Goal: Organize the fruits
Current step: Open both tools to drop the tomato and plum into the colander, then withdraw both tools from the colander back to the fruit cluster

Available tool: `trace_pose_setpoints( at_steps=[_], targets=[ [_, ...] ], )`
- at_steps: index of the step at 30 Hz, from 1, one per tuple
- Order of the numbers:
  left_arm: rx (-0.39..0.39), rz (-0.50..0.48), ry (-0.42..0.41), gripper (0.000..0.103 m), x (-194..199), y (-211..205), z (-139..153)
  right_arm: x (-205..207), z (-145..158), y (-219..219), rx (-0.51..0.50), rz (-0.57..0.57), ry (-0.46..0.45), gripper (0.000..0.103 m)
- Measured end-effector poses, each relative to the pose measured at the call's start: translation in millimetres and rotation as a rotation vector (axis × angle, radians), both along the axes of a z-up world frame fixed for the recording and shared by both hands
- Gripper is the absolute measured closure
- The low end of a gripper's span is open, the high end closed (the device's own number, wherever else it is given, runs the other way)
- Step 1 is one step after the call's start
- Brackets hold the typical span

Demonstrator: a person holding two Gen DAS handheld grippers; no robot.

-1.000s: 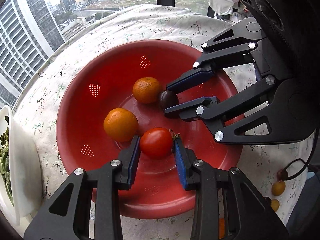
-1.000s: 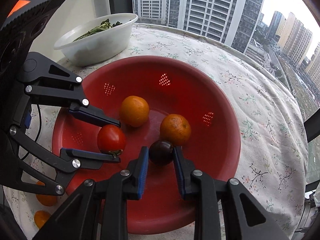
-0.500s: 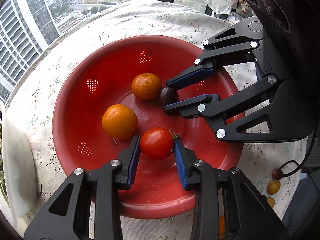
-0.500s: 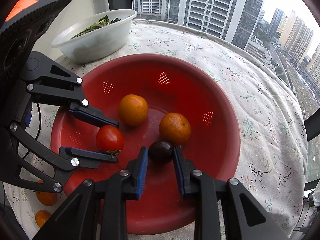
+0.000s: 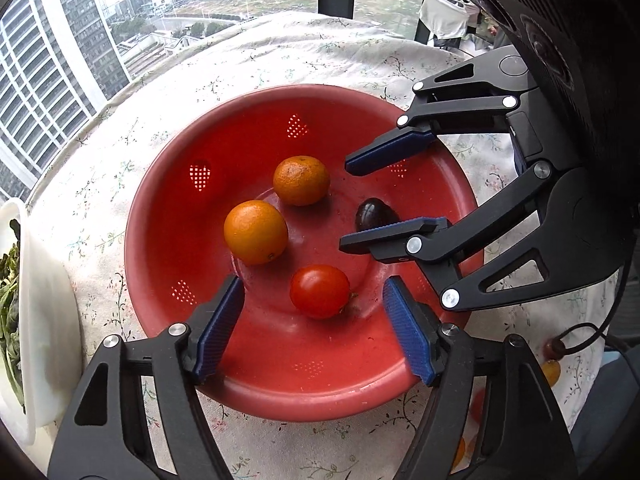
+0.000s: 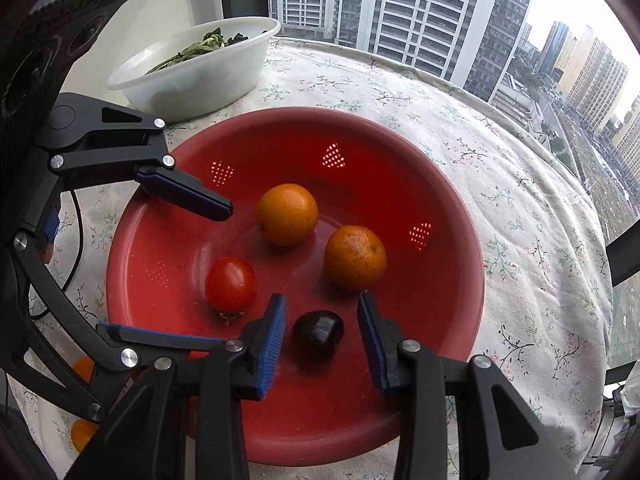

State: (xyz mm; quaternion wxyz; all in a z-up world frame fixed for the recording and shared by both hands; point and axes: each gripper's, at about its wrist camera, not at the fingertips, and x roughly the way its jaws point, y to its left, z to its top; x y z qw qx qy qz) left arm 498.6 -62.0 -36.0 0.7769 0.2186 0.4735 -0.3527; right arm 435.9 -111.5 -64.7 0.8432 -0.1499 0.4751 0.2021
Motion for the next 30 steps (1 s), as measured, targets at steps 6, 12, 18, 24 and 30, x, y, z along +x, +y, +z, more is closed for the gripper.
trace_pose_setpoints(
  at_steps=[6, 12, 18, 24, 30],
  targets=[
    [-0.068, 0.036, -0.062, 0.013, -24, 14, 16, -18, 17, -8, 0.040, -0.001, -0.052, 0.048],
    [-0.131, 0.039, -0.118, 0.005, -70, 31, 25, -57, 45, -29, 0.172, -0.008, -0.159, 0.038],
    [-0.155, 0.017, -0.139, 0.005, -130, 41, 17, -130, 63, -40, 0.272, 0.020, -0.329, 0.032],
    [-0.173, -0.003, -0.147, 0.005, -197, 51, 5, -208, 49, -37, 0.264, 0.046, -0.449, 0.032],
    [-0.175, -0.011, -0.124, 0.005, -230, 50, -14, -260, 27, -33, 0.262, 0.042, -0.467, 0.032]
  ],
)
